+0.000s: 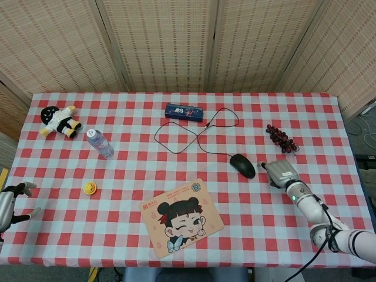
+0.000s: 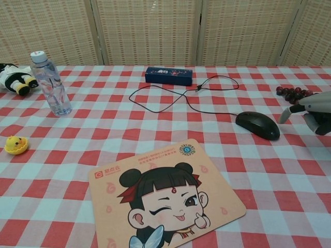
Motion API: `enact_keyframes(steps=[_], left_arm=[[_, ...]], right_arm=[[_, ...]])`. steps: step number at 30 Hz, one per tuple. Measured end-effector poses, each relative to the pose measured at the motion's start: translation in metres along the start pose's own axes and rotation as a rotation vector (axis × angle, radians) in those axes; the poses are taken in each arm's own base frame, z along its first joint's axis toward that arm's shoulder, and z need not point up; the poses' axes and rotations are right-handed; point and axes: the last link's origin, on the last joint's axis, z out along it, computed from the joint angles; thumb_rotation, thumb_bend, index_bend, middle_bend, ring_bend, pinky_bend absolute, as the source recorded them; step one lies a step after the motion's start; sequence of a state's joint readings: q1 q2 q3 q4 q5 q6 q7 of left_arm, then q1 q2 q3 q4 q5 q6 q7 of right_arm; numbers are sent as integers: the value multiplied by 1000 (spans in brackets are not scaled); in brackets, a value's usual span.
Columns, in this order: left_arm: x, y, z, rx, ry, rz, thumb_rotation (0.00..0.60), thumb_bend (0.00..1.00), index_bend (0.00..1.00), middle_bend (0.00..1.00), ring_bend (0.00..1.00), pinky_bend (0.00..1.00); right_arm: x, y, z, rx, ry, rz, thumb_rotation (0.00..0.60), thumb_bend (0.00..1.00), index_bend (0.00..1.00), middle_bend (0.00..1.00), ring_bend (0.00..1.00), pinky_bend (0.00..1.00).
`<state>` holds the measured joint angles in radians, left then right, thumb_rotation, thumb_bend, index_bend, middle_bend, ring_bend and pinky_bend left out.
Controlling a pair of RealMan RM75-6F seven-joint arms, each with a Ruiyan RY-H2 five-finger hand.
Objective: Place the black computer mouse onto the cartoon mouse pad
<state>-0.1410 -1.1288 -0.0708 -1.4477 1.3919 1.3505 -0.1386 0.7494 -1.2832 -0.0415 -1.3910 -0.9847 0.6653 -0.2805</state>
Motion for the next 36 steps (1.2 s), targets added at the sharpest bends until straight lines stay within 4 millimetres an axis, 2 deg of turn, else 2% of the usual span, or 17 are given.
enact_keyframes(steps=[26,36], left_arm=[[1,-2,0,9,2,-2,600,162,448,482,406,647],[2,-4,0,17,6,-6,600,162,448,482,406,648]], right_arm=[[5,-52,-3,173,-8,4,600,1000,191,986,904,992],[10,-78,-2,248,6,-4,600,1000,191,986,904,992]])
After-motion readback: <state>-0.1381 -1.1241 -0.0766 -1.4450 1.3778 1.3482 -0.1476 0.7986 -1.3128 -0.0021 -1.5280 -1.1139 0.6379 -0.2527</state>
